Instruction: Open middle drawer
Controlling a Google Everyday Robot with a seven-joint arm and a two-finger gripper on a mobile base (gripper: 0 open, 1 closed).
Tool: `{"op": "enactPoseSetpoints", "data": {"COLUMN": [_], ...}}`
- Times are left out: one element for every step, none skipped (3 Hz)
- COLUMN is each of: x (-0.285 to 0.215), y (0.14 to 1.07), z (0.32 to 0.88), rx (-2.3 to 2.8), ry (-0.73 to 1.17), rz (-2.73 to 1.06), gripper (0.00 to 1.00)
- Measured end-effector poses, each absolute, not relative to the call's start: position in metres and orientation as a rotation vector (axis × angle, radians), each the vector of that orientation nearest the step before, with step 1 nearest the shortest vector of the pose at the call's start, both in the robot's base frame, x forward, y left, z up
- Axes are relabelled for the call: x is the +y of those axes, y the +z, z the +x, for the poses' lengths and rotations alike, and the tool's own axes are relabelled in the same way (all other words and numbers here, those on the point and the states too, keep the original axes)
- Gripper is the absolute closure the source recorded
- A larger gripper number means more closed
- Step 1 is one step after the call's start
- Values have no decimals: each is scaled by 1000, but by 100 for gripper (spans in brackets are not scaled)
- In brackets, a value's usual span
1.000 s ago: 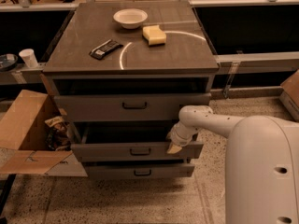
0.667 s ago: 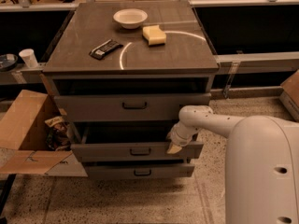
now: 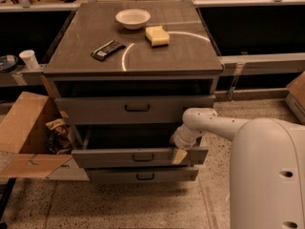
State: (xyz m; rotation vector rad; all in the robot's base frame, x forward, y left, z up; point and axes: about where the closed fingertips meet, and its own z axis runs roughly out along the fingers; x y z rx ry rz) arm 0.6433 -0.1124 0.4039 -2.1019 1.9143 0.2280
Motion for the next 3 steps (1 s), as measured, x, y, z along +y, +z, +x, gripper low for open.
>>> {"op": "enactPoseSetpoints", "data": {"x": [-112, -110, -112], "y": [404, 401, 396], "z": [643, 635, 600], "rx": [1914, 1901, 1902], "ry": [228, 245, 315], "rz": [-2102, -2136, -2214], "gripper": [0, 0, 0]}}
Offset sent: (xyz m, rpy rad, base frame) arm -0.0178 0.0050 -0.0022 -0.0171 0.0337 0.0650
